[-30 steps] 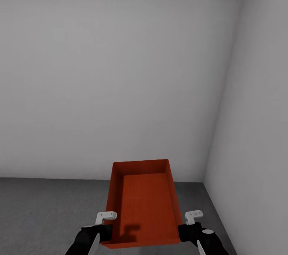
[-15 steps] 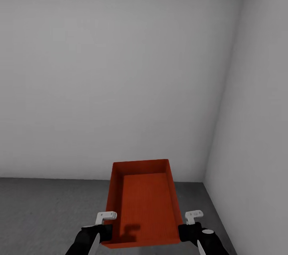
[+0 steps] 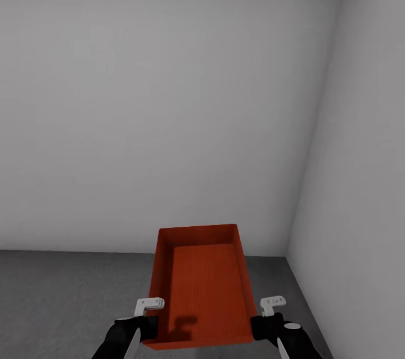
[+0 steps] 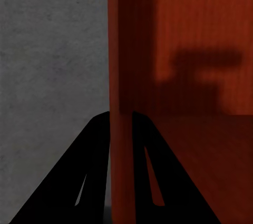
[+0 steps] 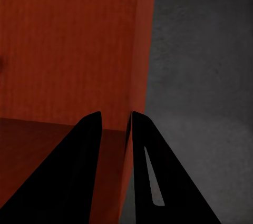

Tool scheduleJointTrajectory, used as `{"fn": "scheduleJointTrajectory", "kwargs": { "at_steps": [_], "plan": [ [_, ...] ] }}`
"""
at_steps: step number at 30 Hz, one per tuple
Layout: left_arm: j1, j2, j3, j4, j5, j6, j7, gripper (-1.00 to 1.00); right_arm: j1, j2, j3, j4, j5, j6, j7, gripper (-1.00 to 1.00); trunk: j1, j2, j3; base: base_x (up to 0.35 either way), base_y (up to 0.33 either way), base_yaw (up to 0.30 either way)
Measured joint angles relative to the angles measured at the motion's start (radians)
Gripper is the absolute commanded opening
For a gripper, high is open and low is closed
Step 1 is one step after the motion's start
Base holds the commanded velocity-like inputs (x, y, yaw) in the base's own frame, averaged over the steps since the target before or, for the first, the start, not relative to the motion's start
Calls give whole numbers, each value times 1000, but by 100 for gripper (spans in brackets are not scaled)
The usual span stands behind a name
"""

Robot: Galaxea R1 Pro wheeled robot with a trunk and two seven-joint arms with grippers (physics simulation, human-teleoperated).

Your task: Move the two storage containers from the living room to the garage. In the garage, place one container on the floor and stack the other container on top of it (either order is fine).

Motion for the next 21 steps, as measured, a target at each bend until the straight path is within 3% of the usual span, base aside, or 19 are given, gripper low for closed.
{"fn": "scheduleJointTrajectory", "kwargs": {
  "at_steps": [8,21],
  "plan": [
    [0,0,0,0,1,0,0,-100,0,0,0,0,0,0,0,-100,0,0,0,0,0,0],
    [0,1,0,0,0,0,0,-100,0,0,0,1,0,0,0,-100,50,-90,-46,0,0,0]
  ]
}}
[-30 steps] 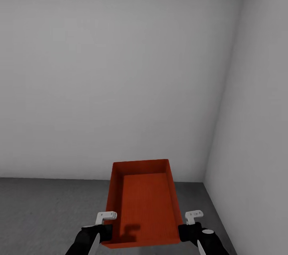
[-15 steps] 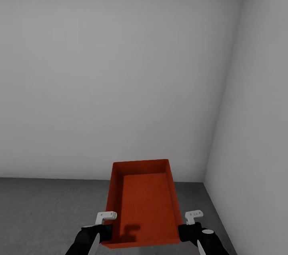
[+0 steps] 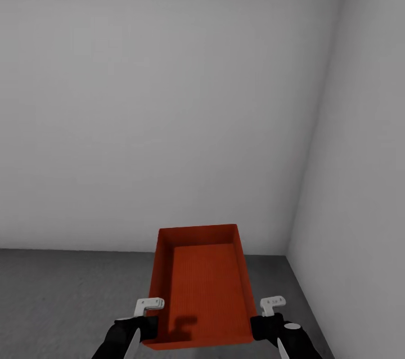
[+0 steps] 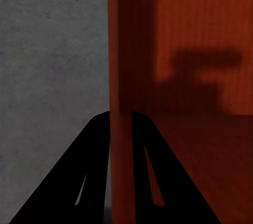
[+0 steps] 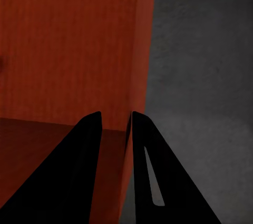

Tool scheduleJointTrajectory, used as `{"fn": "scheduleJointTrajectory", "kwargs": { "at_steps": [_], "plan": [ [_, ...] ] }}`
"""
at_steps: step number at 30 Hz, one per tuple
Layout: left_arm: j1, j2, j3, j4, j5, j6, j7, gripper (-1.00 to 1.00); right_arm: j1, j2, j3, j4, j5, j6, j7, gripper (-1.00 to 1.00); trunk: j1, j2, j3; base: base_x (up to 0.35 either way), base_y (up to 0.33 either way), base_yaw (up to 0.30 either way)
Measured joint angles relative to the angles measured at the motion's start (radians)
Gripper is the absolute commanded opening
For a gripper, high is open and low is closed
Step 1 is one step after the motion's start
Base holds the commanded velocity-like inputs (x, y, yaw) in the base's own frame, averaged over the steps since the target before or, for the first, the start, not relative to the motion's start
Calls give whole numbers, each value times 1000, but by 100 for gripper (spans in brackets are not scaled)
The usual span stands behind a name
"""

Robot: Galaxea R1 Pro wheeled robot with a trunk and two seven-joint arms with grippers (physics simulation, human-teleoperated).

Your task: Move the two storage containers from the living room to the garage. In the garage, place one container on the floor and stack the other container on top of it (either order is fine).

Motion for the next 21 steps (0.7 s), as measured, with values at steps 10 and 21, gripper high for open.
{"fn": "scheduleJointTrajectory", "kwargs": {
  "at_steps": [10,21],
  "plan": [
    [0,0,0,0,1,-1,0,-100,0,0,0,0,0,0,0,-100,38,-69,-46,0,0,0],
    [0,0,0,0,0,0,0,-100,0,0,0,0,0,0,0,-100,81,-147,-98,0,0,0]
  ]
}}
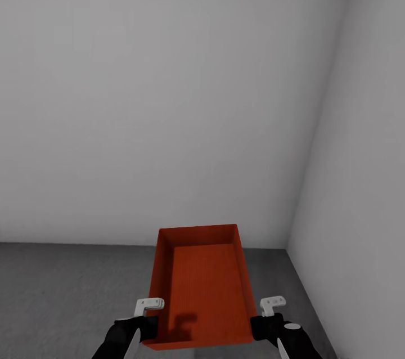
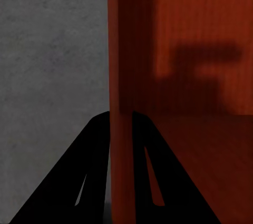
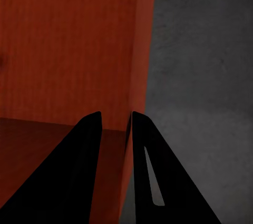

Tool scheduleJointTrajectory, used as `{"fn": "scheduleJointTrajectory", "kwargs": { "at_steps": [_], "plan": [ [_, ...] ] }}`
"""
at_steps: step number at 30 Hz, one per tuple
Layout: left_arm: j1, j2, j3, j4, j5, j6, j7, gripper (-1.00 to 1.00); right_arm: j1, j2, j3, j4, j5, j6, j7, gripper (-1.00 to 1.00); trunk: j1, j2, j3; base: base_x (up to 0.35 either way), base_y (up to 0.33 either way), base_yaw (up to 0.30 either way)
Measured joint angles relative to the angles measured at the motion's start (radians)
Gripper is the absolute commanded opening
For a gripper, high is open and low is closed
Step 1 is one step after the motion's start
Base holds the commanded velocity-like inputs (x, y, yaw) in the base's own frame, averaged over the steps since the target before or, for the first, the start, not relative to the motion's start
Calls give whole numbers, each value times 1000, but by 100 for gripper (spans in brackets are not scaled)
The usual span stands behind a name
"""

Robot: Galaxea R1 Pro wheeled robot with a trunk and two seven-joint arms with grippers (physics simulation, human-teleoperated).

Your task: Move the two storage containers from the living room to the garage. In the garage, place one container on the floor and stack the other container on top of it (either order is fine).

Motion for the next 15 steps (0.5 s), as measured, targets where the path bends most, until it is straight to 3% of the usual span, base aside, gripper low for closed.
{"fn": "scheduleJointTrajectory", "kwargs": {
  "at_steps": [15],
  "plan": [
    [0,-1,0,0,-2,0,0,-100,0,-1,-1,-1,0,0,2,-100,58,-105,-71,0,0,0]
  ]
}}
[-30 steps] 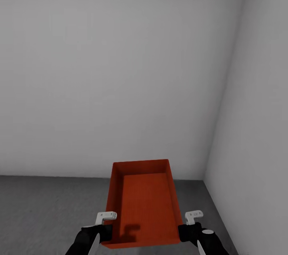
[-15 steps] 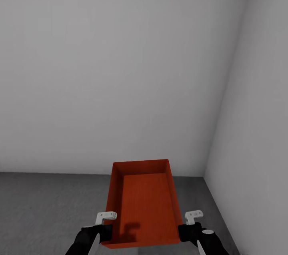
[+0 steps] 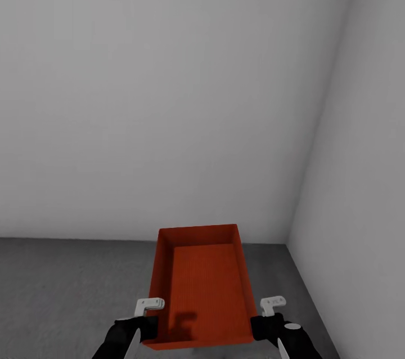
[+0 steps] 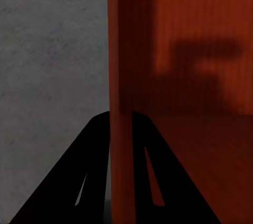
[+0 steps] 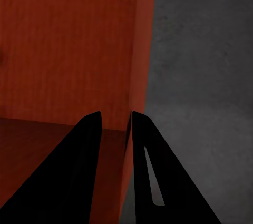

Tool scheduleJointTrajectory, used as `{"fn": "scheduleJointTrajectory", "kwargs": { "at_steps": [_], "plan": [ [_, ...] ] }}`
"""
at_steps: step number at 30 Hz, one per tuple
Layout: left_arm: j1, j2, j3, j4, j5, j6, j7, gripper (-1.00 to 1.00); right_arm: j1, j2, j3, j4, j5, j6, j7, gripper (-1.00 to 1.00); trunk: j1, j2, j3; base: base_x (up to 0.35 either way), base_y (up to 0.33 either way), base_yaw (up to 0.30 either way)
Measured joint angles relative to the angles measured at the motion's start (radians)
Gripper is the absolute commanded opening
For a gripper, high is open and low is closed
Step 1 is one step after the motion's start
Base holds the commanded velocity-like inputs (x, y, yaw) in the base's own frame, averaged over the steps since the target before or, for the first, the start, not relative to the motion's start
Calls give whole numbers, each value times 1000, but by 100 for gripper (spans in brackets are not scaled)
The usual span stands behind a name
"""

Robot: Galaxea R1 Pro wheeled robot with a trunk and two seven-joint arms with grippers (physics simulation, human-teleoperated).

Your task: Move the two storage containers from the living room to the garage. In the garage, place one container on the floor and stack the other container on top of it (either order is fine).

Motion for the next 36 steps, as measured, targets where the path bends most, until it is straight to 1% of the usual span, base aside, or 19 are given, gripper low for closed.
{"fn": "scheduleJointTrajectory", "kwargs": {
  "at_steps": [22,25,26,36],
  "plan": [
    [0,0,0,0,-1,0,-1,-100,0,0,0,0,0,0,0,-100,84,-154,-104,0,0,0],
    [0,0,0,0,-1,1,-1,-100,0,0,0,0,0,0,0,-100,96,-175,-116,0,0,0],
    [0,0,0,0,-2,1,-1,-100,0,0,0,1,0,0,0,-100,100,-182,-119,0,0,0],
    [0,1,0,0,-1,0,-1,-100,0,1,1,0,-1,0,-2,-100,100,-183,-119,27,-11,-1]
  ]
}}
